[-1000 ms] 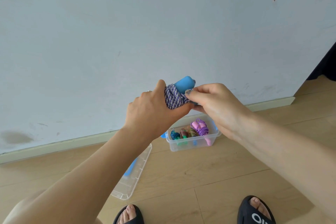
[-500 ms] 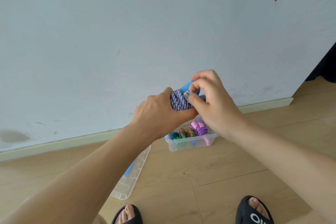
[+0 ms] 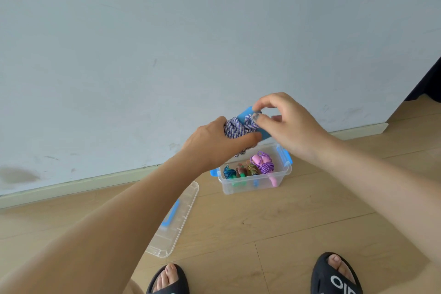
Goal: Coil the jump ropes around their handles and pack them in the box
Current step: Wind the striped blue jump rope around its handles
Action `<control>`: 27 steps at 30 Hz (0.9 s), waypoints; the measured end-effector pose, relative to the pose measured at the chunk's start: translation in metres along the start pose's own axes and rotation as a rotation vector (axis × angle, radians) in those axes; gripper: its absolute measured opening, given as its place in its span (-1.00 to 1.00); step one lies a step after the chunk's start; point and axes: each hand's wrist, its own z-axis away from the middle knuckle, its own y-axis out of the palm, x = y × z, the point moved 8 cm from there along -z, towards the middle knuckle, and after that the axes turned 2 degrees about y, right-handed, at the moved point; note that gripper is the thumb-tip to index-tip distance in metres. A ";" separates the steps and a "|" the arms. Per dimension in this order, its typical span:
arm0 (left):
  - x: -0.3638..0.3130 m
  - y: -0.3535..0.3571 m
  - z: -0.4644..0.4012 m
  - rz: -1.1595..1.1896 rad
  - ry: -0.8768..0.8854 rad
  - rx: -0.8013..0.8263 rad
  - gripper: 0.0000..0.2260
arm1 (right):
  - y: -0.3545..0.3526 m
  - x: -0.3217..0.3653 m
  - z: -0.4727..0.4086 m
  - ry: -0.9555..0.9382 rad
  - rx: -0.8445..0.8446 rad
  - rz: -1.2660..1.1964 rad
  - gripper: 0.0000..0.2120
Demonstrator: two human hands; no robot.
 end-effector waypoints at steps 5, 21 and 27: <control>0.021 0.028 -0.022 0.357 -0.147 0.102 -0.43 | 0.001 -0.042 -0.006 0.402 -0.088 -0.217 -0.70; 0.102 0.147 -0.136 0.334 -0.371 0.416 -0.71 | 0.157 -0.219 -0.086 0.896 0.213 -0.436 -0.66; 0.174 0.197 -0.179 0.183 -0.389 0.385 -0.81 | 0.231 -0.296 -0.111 0.875 0.262 -0.169 -0.35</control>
